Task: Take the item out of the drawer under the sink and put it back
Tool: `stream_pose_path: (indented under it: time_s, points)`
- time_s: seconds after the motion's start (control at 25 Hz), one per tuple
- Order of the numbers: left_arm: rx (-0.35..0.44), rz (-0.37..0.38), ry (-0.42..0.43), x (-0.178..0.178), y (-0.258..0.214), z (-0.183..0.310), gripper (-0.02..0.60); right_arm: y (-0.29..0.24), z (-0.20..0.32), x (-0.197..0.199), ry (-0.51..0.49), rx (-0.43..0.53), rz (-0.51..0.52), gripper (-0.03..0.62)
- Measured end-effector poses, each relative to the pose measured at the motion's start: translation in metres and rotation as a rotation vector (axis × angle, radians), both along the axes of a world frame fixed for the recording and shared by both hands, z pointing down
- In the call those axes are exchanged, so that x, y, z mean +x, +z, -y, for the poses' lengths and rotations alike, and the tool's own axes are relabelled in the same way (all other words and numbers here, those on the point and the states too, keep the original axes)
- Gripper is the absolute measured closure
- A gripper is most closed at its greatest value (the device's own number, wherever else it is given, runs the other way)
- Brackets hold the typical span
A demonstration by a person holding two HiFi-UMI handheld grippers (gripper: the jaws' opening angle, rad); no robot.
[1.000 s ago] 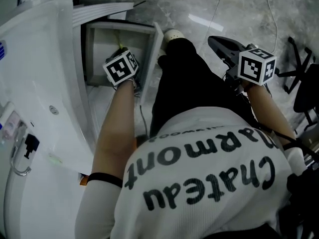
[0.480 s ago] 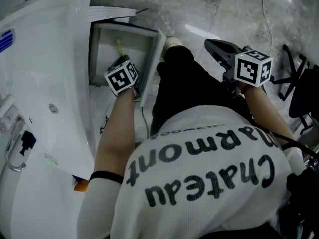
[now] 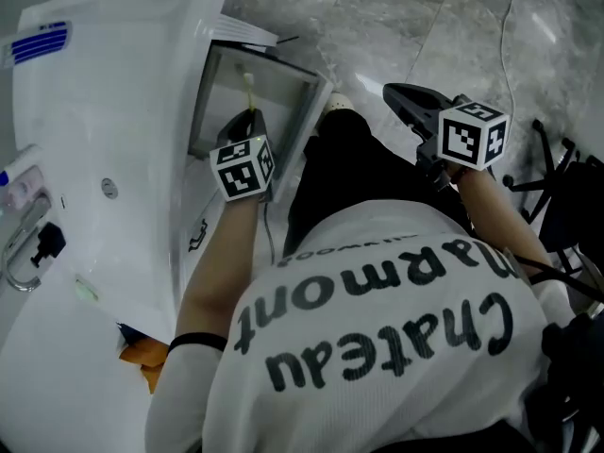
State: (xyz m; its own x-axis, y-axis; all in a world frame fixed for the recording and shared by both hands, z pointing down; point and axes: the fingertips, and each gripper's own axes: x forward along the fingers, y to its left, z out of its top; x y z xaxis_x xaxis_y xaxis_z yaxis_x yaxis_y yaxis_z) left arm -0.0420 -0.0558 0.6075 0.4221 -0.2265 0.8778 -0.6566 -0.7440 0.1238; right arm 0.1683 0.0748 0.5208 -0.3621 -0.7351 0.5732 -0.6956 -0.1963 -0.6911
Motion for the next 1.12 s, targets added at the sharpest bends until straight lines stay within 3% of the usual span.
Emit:
stream_pose_path:
  time_s: [0.32, 0.64, 0.88, 1.12]
  points:
    - [0.099, -0.214, 0.038, 0.027, -0.088, 0.0, 0.535, -0.045, 0.045, -0.024, -0.108, 0.113, 0.003, 0.582]
    - [0.199, -0.447, -0.008, 0.04, -0.178, 0.004, 0.535, -0.109, 0.102, -0.051, -0.255, 0.269, 0.015, 0.582]
    - [0.228, -0.611, -0.125, 0.03, -0.235, 0.022, 0.535, -0.154, 0.132, -0.097, -0.449, 0.364, 0.044, 0.582]
    - [0.287, -0.678, -0.202, 0.014, -0.273, 0.031, 0.535, -0.182, 0.152, -0.138, -0.59, 0.432, 0.054, 0.582]
